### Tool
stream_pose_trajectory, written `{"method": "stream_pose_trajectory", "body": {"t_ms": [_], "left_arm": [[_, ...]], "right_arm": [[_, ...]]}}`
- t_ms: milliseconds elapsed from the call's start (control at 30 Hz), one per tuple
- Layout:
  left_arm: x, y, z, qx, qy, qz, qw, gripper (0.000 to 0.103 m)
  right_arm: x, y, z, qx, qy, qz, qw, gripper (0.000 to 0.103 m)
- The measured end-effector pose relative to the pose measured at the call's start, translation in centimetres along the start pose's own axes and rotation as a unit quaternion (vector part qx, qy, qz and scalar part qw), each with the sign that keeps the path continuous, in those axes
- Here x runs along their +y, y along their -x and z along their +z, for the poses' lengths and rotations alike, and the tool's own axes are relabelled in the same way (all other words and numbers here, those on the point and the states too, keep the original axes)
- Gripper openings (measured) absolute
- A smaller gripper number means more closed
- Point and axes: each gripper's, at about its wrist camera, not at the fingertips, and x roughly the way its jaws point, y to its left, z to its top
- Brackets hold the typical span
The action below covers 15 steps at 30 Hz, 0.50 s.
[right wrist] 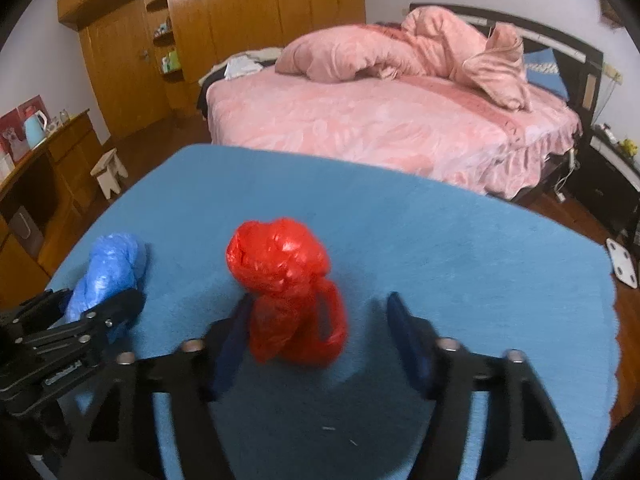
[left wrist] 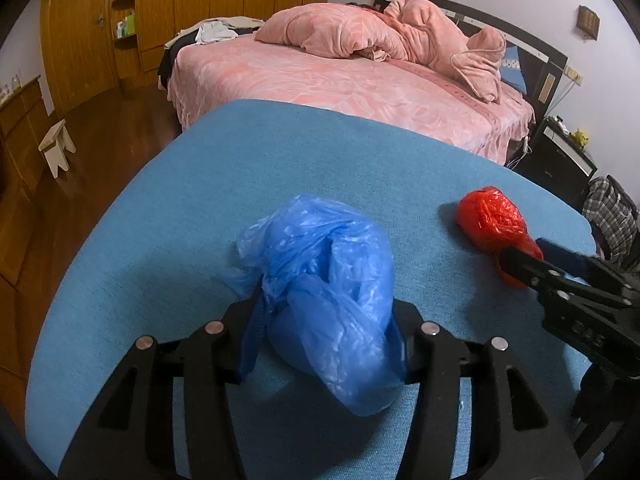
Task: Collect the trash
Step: 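Grasp the blue plastic bag with the left tool while the right reaches the red bag, then grasp and lift the red plastic bag with the right tool while the left holds the blue bag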
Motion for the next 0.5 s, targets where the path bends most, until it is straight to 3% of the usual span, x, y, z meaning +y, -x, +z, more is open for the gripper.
{"method": "stream_pose_trajectory", "body": {"t_ms": [100,133,467,500], "left_arm": [[0.0,-0.1,0.0,0.000,-0.003,0.003,1.0000,0.051],[0.0,-0.1,0.0,0.000,-0.003,0.003,1.0000,0.051],[0.0,0.0,0.0,0.001,-0.004,0.004,1.0000,0.051],[0.1,0.0,0.0,0.001,-0.003,0.004,1.0000,0.051]], "right_arm": [[0.1,0.0,-0.1,0.002,-0.001,0.015,1.000,0.021],[0.1,0.1,-0.2,0.003,0.000,0.018,1.000,0.020],[-0.6,2.6,-1.5,0.005,-0.022,0.018,1.000,0.017],[-0.6,2.7,-1.7,0.007,-0.023,0.017,1.000,0.021]]}}
